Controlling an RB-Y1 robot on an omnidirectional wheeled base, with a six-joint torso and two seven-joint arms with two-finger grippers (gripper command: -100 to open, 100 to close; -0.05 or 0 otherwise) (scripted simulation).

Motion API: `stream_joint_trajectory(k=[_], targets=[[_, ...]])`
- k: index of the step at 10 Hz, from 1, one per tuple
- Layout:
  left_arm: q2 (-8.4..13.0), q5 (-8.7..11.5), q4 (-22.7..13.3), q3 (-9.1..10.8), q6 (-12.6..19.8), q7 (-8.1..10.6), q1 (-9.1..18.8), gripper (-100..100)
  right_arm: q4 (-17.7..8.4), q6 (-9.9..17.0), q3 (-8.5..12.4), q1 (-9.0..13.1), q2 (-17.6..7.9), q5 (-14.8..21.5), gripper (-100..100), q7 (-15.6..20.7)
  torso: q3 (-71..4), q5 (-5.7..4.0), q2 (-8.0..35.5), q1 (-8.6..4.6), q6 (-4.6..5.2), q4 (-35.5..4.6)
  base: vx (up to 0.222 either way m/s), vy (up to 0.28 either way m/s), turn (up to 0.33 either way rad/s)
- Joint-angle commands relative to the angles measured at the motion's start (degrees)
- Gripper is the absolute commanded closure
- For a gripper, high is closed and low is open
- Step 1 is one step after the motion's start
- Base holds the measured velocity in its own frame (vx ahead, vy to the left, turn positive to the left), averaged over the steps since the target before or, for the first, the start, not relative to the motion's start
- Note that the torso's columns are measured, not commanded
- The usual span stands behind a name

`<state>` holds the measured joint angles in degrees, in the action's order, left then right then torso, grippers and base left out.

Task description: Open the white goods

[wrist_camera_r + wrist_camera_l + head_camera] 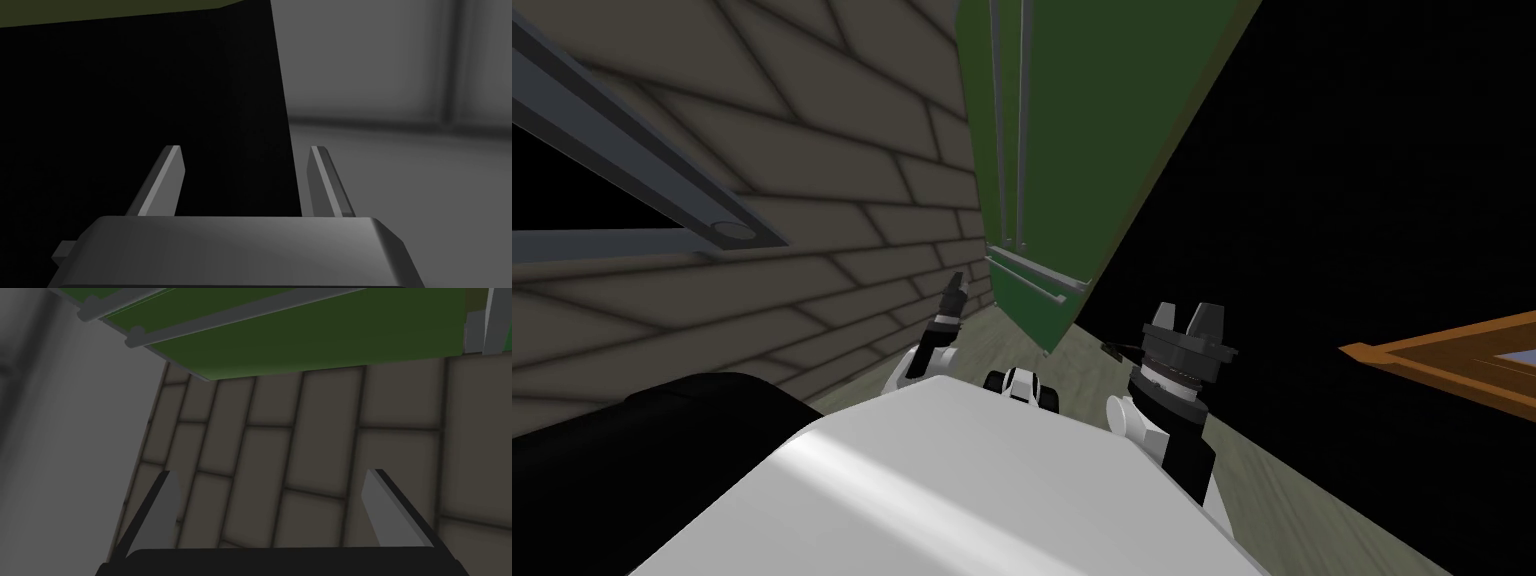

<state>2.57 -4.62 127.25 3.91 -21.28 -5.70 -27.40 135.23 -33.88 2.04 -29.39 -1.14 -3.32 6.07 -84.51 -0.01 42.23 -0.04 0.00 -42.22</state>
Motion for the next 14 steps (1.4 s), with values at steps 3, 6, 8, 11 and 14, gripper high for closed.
stream_joint_trajectory(k=[3,6,8,11,14], targets=[[5.86,-0.60,-5.13,-0.53,0.02,0.89,2.93,-100,0.00,0.00,0.00,0.00,0.00,0.00,0,0.00,-0.05,0.00,0.06,0.01,0.00,-0.07,-0.014,-0.042,-0.070],[7.76,-1.13,-9.95,-0.92,-0.02,1.76,5.84,-100,0.00,0.00,0.00,0.00,0.00,0.00,0,0.00,-0.06,0.01,0.06,0.03,-0.01,-0.07,-0.016,-0.058,-0.081],[8.43,-1.53,-13.65,-1.21,-0.05,2.42,8.06,-100,0.00,0.00,0.00,0.00,0.00,0.00,0,0.00,-0.05,0.00,0.07,0.02,0.00,-0.07,-0.015,-0.069,-0.109],[8.97,-2.20,-19.46,-1.69,-0.11,3.49,11.67,-100,0.00,0.00,-0.01,0.00,0.00,0.00,0,0.00,-0.05,0.00,0.08,0.01,-0.01,-0.07,-0.015,-0.075,-0.112],[9.25,-2.67,-23.64,-2.04,-0.15,4.26,14.23,-100,0.00,0.00,0.00,0.00,0.00,0.00,0,0.00,-0.06,0.03,0.05,0.12,-0.03,-0.07,-0.010,-0.056,-0.068]])
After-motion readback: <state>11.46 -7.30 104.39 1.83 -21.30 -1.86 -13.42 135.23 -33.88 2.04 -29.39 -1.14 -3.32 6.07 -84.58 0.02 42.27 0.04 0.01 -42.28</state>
